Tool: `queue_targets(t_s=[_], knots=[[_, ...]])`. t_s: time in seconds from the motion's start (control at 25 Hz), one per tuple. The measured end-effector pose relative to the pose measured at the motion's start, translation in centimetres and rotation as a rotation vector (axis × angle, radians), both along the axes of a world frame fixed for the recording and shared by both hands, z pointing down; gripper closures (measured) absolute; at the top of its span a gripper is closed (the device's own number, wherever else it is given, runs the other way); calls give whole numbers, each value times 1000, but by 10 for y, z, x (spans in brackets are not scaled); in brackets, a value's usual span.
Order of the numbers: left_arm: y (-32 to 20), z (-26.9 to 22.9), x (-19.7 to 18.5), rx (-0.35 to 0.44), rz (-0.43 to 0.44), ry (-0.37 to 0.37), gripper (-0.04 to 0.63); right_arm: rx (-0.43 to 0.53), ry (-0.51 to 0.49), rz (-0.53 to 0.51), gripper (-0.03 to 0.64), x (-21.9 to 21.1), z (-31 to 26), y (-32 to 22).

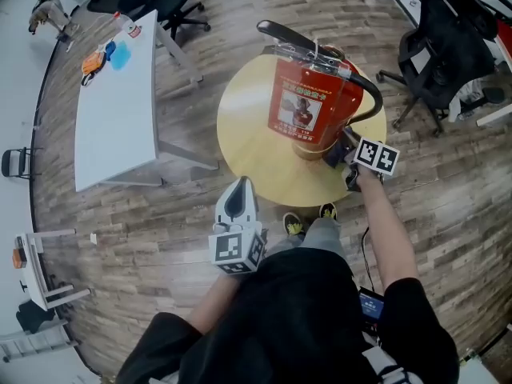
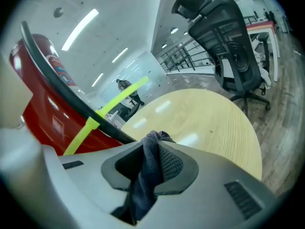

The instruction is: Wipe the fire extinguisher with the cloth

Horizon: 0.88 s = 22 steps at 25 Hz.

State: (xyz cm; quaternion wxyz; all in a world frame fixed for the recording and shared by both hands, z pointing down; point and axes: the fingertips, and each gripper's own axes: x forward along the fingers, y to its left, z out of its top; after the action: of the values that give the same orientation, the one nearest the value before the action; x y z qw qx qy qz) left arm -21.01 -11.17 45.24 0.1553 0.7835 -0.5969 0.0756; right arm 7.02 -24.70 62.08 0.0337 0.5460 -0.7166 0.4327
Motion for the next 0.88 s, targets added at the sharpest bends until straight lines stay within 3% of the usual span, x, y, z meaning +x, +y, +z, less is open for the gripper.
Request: queue_targets(t_s=[0.28,0.64,0.76,0.88], knots=[[-2,-2,-2,4,-10,-2,571,290,-83,-92,538,2,-105,15],[-11,-8,24,29,33,24,572,822,-93,-168,538,7,-336,52],[-11,-11,30,35,40,33,571,947,-33,-277,538,-20,-396,62],[-10,-16,32,47,41,39,571,992,118,-378,538,-58,-417,66]])
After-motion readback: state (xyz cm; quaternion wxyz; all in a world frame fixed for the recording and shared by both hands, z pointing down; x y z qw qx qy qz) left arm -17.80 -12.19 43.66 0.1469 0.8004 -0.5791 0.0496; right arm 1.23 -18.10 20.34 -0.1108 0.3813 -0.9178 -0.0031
